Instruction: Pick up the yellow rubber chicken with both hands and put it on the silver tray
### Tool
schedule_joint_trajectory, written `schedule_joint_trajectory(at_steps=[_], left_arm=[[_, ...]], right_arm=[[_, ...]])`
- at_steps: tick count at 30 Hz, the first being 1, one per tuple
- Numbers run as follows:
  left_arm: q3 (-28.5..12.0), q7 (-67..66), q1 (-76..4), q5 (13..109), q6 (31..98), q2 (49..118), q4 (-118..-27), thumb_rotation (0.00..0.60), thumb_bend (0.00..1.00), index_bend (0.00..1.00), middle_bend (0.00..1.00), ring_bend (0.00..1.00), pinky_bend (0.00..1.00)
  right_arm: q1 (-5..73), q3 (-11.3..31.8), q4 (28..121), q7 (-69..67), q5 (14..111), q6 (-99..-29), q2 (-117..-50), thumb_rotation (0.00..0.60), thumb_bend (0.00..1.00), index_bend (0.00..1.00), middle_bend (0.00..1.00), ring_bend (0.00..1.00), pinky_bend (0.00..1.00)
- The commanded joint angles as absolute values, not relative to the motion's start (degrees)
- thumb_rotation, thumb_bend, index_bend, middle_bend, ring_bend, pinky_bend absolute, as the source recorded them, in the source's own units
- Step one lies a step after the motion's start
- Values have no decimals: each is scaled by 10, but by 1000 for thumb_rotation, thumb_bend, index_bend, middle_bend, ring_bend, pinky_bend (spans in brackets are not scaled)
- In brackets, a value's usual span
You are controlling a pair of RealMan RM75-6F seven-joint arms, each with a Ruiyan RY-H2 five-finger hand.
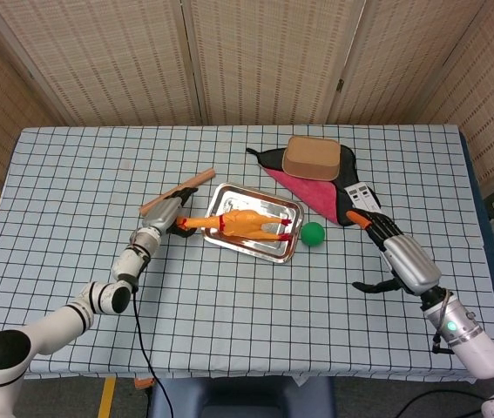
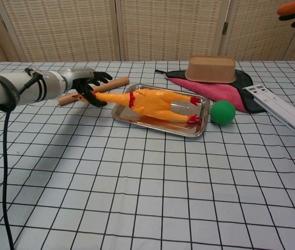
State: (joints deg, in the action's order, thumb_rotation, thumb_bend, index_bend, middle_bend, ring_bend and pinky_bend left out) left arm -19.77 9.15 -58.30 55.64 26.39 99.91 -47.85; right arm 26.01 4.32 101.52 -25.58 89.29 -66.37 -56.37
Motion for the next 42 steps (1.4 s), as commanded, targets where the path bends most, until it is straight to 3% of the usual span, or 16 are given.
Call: schedule_joint_trajectory(at_steps=[1,9,20,26,30,34,38,42], left_arm=[[-182,41,-598,524,256,985,-494,600,348,0,0,0,80],[-152,-53,-624,422,266,954,-556,600,351,0,0,0,74],[-97,-102,-685,253,231,845,-694,600,351,0,0,0,46],[-108,-76,-671,276,288,798,-788,600,350,0,0,0,46],[-120,-46,-583,430,426,759,-912,600,358,0,0,0,47],[-48,-23,-457,646,599,724,-985,600,360,0,0,0,31],[30,1,-335,775,760,702,-974,600,378,0,0,0,28],[75,35,-227,814,880,699,-926,600,385,0,0,0,26]], right_arm=[[258,42,1004,-275,901,-670,-562,600,46,0,0,0,0],[260,36,988,-306,919,-672,-566,600,46,0,0,0,0],[253,30,993,-322,937,-695,-558,600,46,0,0,0,0],[241,23,1007,-306,948,-713,-549,600,46,0,0,0,0],[216,15,1017,-242,946,-739,-551,600,45,0,0,0,0],[170,10,1021,-87,919,-784,-574,600,46,0,0,0,0],[121,5,1024,76,882,-833,-610,600,46,0,0,0,0],[78,-1,1008,162,874,-888,-648,600,46,0,0,0,0]])
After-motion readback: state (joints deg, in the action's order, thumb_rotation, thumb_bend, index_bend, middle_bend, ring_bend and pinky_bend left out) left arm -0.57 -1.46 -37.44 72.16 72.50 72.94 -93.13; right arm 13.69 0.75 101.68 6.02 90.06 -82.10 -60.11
